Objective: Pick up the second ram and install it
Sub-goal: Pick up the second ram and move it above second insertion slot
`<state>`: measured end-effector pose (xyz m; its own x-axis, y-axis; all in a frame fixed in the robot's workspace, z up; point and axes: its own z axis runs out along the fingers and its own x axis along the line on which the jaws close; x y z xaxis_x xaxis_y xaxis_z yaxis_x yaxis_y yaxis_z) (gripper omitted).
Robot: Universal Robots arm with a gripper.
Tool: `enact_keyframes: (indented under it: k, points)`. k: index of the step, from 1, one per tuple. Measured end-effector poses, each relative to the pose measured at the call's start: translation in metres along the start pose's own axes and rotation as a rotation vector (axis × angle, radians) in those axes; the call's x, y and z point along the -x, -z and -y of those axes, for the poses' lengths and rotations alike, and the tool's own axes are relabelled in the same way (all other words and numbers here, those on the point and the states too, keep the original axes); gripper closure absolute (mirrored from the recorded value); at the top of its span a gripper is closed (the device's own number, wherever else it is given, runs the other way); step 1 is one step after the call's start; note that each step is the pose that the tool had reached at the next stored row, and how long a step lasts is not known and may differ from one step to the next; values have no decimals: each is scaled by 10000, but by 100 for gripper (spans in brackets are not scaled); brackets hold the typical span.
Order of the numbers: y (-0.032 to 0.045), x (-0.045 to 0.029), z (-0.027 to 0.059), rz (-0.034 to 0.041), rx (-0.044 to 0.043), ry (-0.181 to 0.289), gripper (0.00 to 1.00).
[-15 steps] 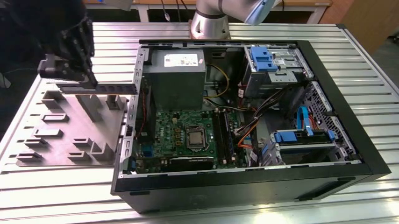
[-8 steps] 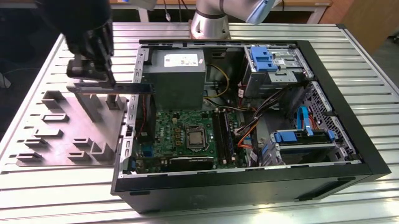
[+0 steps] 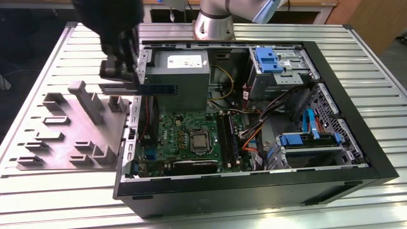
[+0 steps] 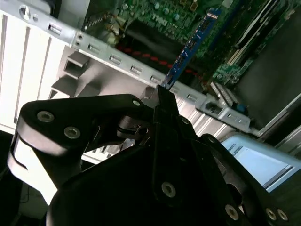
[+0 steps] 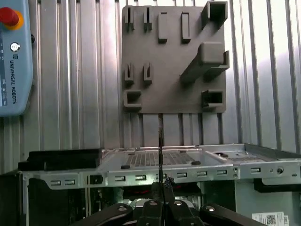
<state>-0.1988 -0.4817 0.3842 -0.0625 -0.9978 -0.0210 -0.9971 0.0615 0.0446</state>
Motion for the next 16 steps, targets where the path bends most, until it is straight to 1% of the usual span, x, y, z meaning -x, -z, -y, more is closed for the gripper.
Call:
enact_keyframes:
  k: [8, 16]
  points:
    - [16, 22, 355, -1, 6, 0, 89]
    - [30, 43, 687, -1, 9, -1, 89]
